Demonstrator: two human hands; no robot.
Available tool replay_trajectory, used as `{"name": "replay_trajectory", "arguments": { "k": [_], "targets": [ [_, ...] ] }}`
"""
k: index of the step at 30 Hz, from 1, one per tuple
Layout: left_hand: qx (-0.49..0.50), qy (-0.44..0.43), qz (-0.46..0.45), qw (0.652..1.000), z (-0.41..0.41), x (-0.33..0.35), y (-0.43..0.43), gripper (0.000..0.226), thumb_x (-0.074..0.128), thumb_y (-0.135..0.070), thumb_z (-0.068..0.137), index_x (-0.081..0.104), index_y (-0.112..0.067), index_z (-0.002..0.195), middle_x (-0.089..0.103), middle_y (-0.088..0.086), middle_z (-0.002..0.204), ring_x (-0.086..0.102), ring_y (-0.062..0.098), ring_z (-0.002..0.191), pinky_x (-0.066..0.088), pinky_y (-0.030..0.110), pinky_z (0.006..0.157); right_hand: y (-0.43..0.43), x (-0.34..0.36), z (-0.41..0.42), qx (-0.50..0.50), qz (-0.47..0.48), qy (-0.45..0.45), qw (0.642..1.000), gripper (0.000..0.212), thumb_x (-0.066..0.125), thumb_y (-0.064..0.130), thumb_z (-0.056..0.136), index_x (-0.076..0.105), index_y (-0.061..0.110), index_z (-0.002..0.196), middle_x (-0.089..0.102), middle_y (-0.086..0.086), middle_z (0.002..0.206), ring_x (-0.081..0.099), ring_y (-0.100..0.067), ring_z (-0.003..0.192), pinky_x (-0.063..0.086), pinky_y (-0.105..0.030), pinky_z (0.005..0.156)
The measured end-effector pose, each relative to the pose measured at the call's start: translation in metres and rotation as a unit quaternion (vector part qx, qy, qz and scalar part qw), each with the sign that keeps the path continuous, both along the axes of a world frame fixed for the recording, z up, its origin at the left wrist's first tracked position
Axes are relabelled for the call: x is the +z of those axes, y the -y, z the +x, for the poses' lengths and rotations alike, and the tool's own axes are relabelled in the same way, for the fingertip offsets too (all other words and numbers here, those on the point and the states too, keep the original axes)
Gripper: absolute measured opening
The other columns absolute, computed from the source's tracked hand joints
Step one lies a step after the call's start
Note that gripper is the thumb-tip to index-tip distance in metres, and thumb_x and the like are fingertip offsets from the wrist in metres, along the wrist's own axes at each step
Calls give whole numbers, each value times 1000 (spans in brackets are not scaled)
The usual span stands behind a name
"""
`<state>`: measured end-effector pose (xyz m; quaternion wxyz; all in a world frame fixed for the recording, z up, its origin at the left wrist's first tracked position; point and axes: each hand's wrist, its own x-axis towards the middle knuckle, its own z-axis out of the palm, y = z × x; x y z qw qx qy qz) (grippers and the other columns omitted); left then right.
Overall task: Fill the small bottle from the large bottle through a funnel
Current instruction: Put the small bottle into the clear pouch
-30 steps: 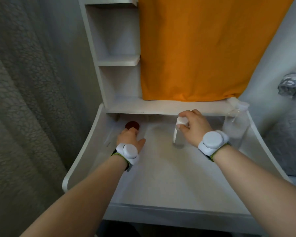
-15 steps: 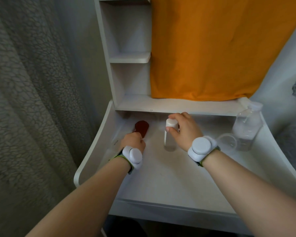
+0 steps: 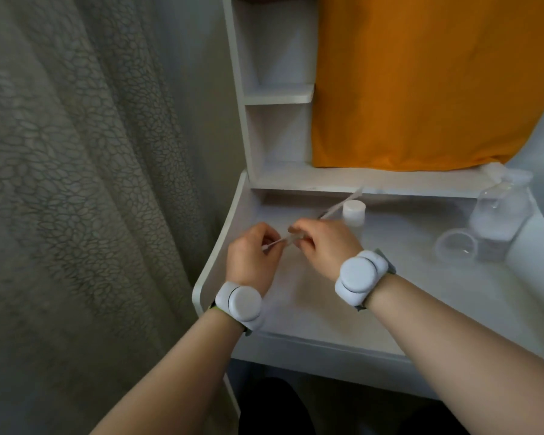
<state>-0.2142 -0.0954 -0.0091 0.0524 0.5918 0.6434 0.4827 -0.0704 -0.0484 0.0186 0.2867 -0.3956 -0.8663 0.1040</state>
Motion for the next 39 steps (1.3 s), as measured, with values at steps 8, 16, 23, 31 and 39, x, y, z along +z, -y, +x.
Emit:
{"name": "replay_trajectory", "arguments": {
  "k": [8,16,23,31,39],
  "targets": [
    [6,31,22,999,-18,4,30,7,65,-19,84,68,-26,81,59,-21,67,57,-9,71,39,1,61,10,2,-12,-6,22,-51,998,28,62,21,84,62,21,112,55,17,71,60,-21,80,39,-26,68],
    [20,61,11,998,-16,6,37,6,67,-26,83,66,-23,78,61,-14,63,56,-5,64,41,5,54,30,17,-26,63,93,7,994,11,55,24,88,64,21,95,64,0,97,60,-26,89,46,-37,69],
    [8,33,-4,999,-40,11,55,13,67,-21,82,61,-24,72,61,-13,65,58,-4,65,43,6,54,2,16,-3,-80,39,53,995,16,44,23,94,54,18,106,70,-7,95,61,-33,88,51,-41,70],
    [-38,-123,-119,985,-25,39,35,18,60,-24,88,69,-16,101,70,0,90,62,17,87,50,28,79,18,10,-24,-18,70,41,997,19,44,21,93,55,22,108,70,-8,96,62,-35,89,50,-42,69],
    [-46,-79,-105,990,-47,28,48,19,67,-19,82,59,-23,65,56,-13,62,52,2,60,39,3,56,-13,22,-1,-139,53,5,989,15,44,17,93,55,19,102,69,-11,94,61,-35,86,52,-42,70]
  ]
}}
